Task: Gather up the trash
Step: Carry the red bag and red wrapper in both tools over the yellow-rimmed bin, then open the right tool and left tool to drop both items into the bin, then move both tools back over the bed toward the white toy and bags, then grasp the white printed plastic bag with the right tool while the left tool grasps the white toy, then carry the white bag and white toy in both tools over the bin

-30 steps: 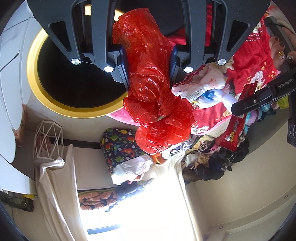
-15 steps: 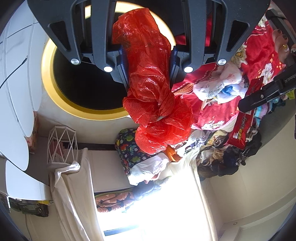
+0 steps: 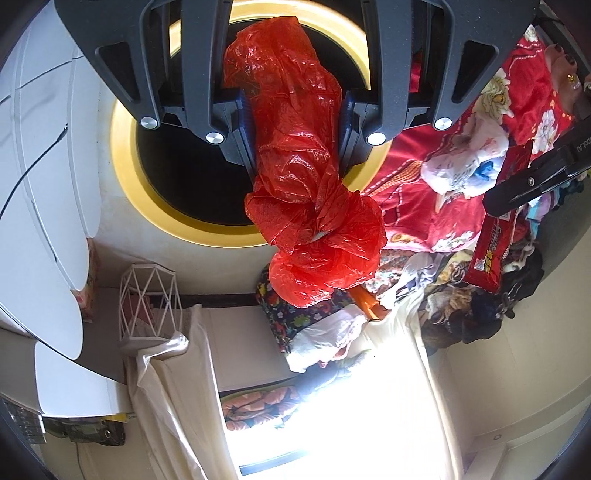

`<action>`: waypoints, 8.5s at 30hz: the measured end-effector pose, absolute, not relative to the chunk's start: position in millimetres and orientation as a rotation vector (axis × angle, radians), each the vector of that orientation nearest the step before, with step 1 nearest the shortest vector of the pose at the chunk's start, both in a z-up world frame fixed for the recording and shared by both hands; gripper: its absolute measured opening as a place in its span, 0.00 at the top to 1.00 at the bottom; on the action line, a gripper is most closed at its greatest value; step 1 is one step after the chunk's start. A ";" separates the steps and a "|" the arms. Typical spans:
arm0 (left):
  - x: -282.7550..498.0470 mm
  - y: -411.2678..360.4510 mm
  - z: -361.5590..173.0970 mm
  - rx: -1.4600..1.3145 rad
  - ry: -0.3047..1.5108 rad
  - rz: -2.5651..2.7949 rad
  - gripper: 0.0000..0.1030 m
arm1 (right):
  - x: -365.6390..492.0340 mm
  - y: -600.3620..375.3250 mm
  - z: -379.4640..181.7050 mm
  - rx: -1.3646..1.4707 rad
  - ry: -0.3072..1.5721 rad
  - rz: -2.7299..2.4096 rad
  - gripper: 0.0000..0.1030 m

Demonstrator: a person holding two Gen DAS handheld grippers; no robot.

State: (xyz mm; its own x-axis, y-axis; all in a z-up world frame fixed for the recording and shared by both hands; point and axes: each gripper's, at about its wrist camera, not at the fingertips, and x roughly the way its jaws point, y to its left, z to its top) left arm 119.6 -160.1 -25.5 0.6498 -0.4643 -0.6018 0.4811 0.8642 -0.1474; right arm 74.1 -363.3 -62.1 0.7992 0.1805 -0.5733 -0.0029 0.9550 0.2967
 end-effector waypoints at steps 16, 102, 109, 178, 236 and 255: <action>145.8 -189.6 -42.0 0.035 0.730 -0.594 0.90 | 76.3 -380.5 -77.6 0.313 0.671 0.027 0.66; 106.5 1.8 7.9 -0.185 0.450 -0.099 0.11 | 56.6 -228.0 -19.3 0.111 0.542 0.259 0.08; 110.5 22.4 6.7 -0.204 0.459 -0.036 0.11 | 70.5 -207.1 -18.7 0.093 0.555 0.288 0.08; 127.4 41.9 -6.7 -0.271 0.590 -0.178 0.74 | 148.3 -179.8 -43.8 0.237 0.758 0.481 0.52; 105.7 -41.9 25.3 -0.170 0.531 -0.394 0.74 | 94.1 -294.1 2.5 0.289 0.569 0.229 0.54; 101.7 -93.7 13.6 -0.124 0.566 -0.488 0.74 | 82.4 -349.4 0.3 0.275 0.525 0.050 0.54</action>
State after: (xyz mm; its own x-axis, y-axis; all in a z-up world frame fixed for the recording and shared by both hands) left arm 101.7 -93.7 13.6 0.7341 -0.4759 -0.4844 0.4091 0.8793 -0.2439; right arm 82.4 -349.4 0.3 0.8651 0.1175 -0.4877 0.0224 0.9622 0.2715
